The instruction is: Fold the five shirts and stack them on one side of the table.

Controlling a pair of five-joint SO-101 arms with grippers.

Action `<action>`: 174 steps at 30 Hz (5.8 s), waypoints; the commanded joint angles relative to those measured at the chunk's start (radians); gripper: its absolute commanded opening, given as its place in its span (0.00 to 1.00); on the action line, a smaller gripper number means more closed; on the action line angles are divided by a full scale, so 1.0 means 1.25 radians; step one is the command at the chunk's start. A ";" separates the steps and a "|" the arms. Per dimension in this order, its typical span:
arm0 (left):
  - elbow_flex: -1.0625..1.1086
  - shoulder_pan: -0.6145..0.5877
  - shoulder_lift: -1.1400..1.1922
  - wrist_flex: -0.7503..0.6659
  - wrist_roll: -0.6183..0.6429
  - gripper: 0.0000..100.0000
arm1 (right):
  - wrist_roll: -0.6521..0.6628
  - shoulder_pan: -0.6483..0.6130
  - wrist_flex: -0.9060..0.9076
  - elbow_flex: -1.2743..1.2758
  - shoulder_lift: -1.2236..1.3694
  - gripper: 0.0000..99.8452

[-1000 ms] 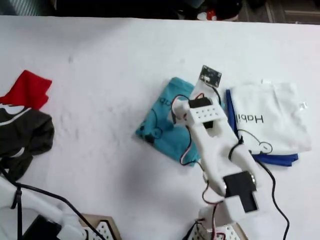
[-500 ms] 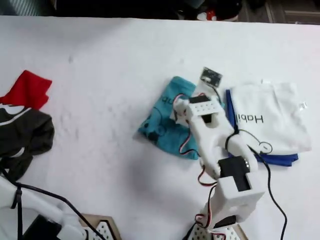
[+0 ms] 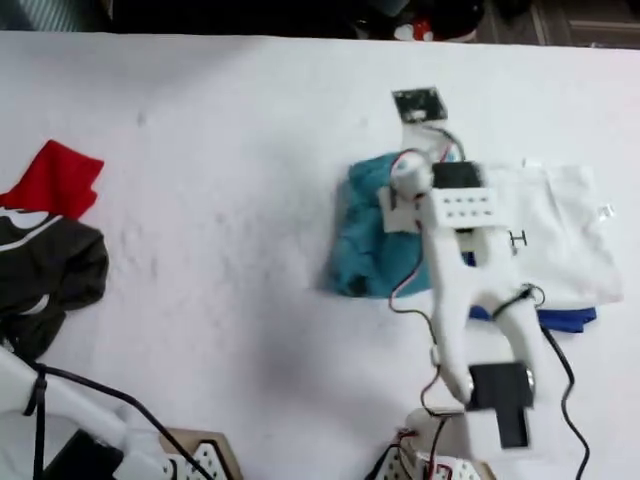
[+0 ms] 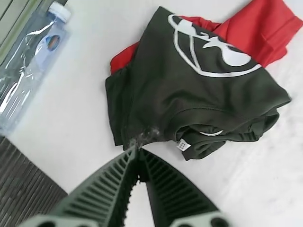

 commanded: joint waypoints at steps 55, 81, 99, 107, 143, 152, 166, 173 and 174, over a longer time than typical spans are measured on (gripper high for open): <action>0.000 0.045 -0.021 -0.011 -0.001 0.02 | 0.479 0.395 0.013 -0.681 0.531 0.02; 0.002 0.046 -0.014 -0.015 -0.052 0.03 | 0.479 0.349 0.380 -0.711 0.306 0.02; 0.017 0.169 0.364 -0.020 -0.455 0.24 | 0.479 0.247 0.376 -0.009 -0.196 0.02; -0.136 0.220 0.649 -0.037 -0.470 0.24 | 0.367 0.250 0.376 0.065 -0.265 0.02; -0.975 0.660 0.479 0.007 -0.215 0.02 | 0.356 0.251 0.376 0.065 -0.350 0.02; -1.041 0.949 0.482 0.023 -0.214 0.02 | 0.356 0.251 0.376 0.066 -0.349 0.02; -0.126 0.837 0.353 0.055 -0.253 0.02 | 0.356 0.249 0.376 0.066 -0.349 0.02; 0.169 0.606 0.303 -0.011 -0.318 0.12 | 0.356 0.206 0.376 0.066 -0.343 0.02; 0.161 0.562 0.299 -0.020 -0.318 0.14 | 0.356 0.187 0.376 0.066 -0.343 0.02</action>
